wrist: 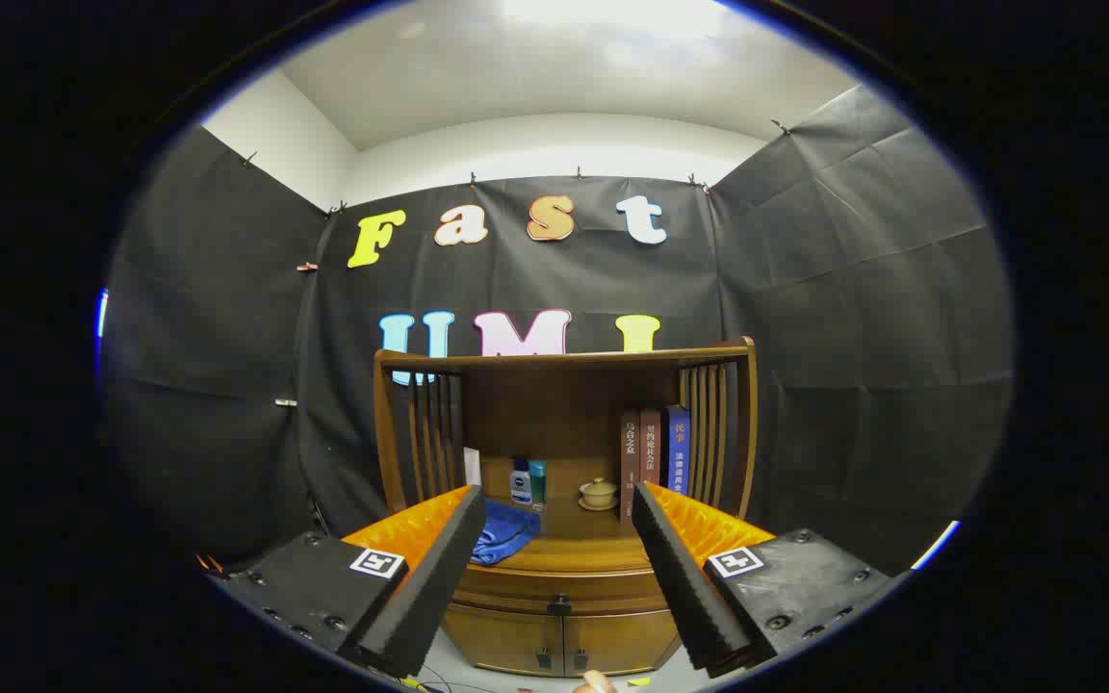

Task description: Pull open the drawer, take out the items inside it, and place them on the countertop above the cabinet.

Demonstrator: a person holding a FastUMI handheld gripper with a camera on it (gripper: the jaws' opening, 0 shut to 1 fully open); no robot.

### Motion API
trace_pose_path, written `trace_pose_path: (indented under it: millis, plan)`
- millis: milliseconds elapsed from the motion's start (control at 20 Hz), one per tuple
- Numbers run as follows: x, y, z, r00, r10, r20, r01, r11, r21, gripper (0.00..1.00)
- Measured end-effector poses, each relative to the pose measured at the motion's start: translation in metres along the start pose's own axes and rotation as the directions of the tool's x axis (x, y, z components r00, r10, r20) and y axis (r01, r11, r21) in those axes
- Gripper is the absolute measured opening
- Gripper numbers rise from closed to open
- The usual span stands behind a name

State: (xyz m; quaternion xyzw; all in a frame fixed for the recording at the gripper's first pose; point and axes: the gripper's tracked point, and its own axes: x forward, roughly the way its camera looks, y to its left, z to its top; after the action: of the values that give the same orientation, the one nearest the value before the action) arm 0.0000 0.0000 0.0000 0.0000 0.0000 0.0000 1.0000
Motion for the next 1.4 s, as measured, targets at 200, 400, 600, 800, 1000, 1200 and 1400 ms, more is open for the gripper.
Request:
trace_pose_path:
  millis: [200, 400, 600, 800, 1000, 1200, 1400]
  plan:
    - [0.0028, 0.0033, -0.0044, 1.0, 0.01, -0.011, -0.01, 1.0, -0.001, 0.99]
    - [0.0029, 0.0063, -0.0012, 1.0, 0.018, -0.001, -0.018, 1.0, -0.014, 0.99]
    - [0.0059, 0.0045, -0.0038, 1.0, 0.007, -0.001, -0.007, 1.0, 0.007, 0.99]
    - [0.0061, 0.009, -0.0052, 1.0, 0.02, -0.009, -0.02, 1.0, -0.004, 0.99]
    - [0.0071, 0.0072, -0.0053, 1.0, 0.025, -0.009, -0.025, 1.0, -0.009, 0.99]
    - [0.0075, 0.001, -0.0067, 1.0, 0.009, -0.013, -0.009, 1.0, -0.001, 0.99]
    - [0.0068, 0.0017, -0.0081, 1.0, 0.007, -0.018, -0.008, 1.0, -0.009, 0.99]
